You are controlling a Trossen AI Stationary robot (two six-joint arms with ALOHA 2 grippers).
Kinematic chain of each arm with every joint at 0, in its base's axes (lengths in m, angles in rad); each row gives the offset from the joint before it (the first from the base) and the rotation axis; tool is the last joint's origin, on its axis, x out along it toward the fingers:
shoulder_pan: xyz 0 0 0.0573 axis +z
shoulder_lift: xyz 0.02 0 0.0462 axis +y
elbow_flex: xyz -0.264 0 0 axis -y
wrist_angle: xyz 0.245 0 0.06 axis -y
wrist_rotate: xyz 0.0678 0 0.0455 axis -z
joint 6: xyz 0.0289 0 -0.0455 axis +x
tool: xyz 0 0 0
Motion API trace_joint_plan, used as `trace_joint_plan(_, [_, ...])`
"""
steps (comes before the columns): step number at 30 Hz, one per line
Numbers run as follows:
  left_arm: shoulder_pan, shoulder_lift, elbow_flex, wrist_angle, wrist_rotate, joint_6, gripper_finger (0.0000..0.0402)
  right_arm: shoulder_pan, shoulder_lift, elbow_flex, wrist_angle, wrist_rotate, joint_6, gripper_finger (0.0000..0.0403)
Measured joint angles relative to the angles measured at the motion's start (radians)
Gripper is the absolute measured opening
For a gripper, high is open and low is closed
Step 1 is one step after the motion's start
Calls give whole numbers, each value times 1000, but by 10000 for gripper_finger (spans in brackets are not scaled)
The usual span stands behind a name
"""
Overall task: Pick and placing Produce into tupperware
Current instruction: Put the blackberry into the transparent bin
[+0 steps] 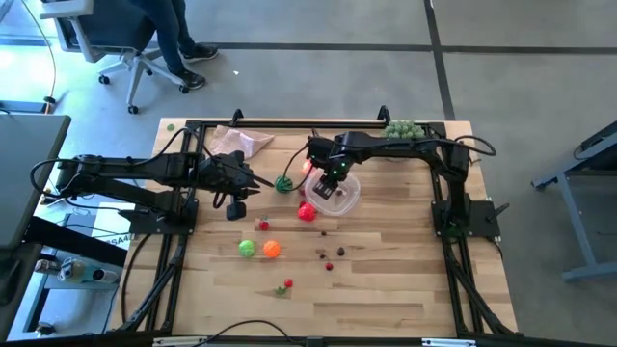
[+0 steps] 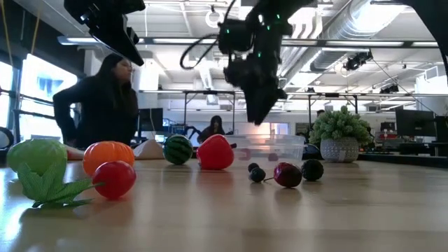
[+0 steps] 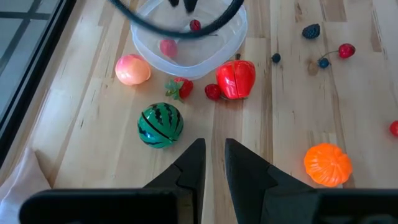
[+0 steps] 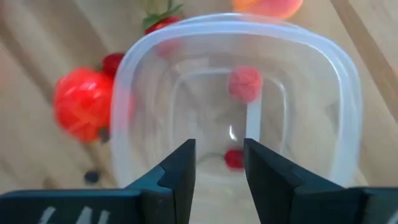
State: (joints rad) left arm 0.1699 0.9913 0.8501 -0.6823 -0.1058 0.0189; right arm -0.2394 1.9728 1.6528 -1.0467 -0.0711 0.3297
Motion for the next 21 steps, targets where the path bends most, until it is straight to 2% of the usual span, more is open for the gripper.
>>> trace_joint_plan(6, [0,0,0,0,0,0,51,87,-8,205,-242,129,-48,126])
trace_joint_plan(11, [0,0,0,0,0,0,51,177,-61,264,-338,215,-9,126])
trace_joint_plan(18, [0,0,0,3,0,0,51,326,-146,264,-379,230,243,126])
trace_joint_plan(21, [0,0,0,3,0,0,51,400,-147,264,-393,192,394,126])
